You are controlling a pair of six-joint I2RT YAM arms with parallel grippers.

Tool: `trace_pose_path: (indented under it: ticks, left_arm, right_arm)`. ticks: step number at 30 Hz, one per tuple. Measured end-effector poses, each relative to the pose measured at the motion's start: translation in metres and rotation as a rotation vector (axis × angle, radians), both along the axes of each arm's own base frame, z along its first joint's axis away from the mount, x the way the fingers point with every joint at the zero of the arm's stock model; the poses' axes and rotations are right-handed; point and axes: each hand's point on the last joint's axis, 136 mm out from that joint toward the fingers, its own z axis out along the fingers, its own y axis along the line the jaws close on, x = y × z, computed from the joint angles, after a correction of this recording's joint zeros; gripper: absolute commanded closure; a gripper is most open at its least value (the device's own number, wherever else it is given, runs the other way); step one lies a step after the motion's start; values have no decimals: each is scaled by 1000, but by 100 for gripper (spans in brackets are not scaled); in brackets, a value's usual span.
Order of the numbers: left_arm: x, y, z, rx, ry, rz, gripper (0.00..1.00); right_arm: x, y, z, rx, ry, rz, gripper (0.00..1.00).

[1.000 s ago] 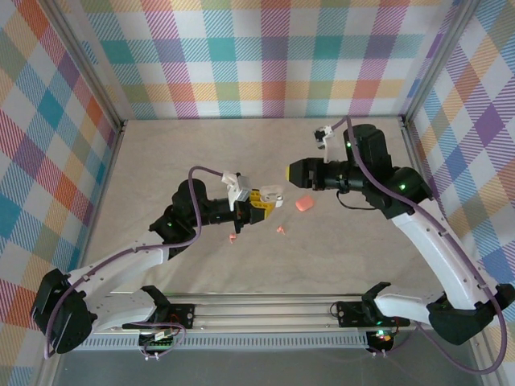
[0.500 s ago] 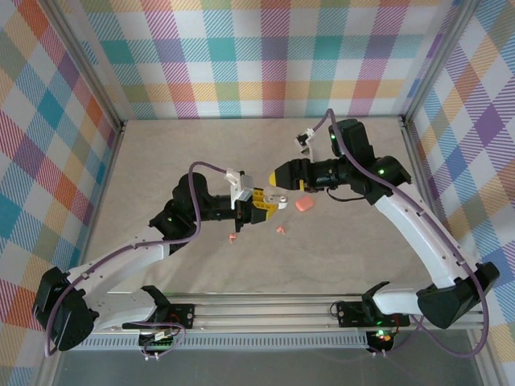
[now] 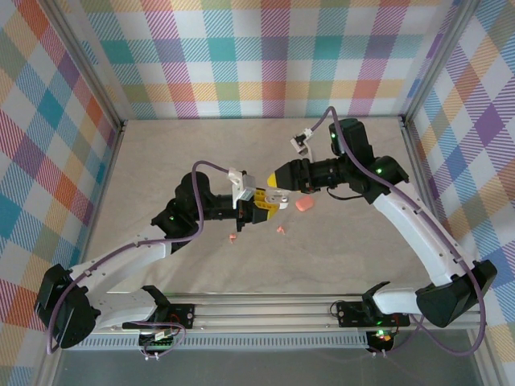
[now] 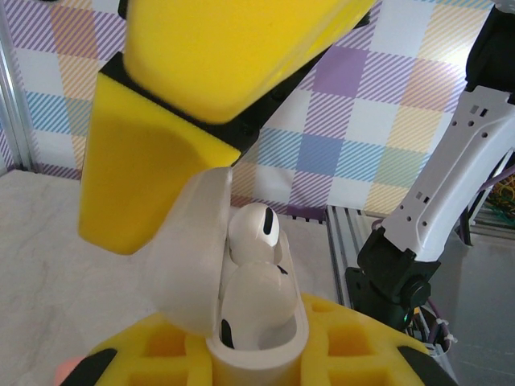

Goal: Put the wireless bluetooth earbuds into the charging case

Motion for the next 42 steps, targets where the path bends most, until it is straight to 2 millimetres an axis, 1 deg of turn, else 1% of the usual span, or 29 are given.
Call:
trace_pose_path:
  ticks: [5,8,11,14,17,19,21,25,28,30,35,38,42]
  left_arm:
    - [6,-2,-7,13,18,18,100]
    - [8,-3,-8,12,31,23,100]
    - [10,-2,-7,-2,40,31,100]
    - [13,0,-3,-19,68,43,100]
    - [20,4,-2,-30,119,63,100]
    - [25,9,-2,-37,158,79,100]
    - [28,13,0,-48,199,86,100]
    - [26,16,9,-74,276,67,100]
    - [22,15,22,-98,312,40,100]
    - [21,16,30,-114,329,32,100]
    - [19,17,44,-141,363,27,100]
    - [18,18,50,-156,378,24,100]
    - [18,18,53,-167,394,22,100]
  right_arm:
    - [-7,0,6,22,-4,24,38]
    - [-12,-3,14,36,-30,26,39]
    - [-15,-9,24,51,-81,10,41]
    - [-15,-19,28,62,-132,-35,43]
    - [-9,-31,22,66,-170,-100,43]
    - [-4,-35,14,65,-183,-137,38]
    - [1,-37,5,66,-187,-165,37]
    - [7,-35,-11,80,-181,-184,37]
    - [10,-31,-13,114,-180,-178,40]
    - [10,-28,-11,146,-181,-163,42]
    - [5,-20,5,229,-207,-108,48]
    - [0,-15,12,254,-227,-80,52]
    - [-3,-13,14,263,-236,-64,58]
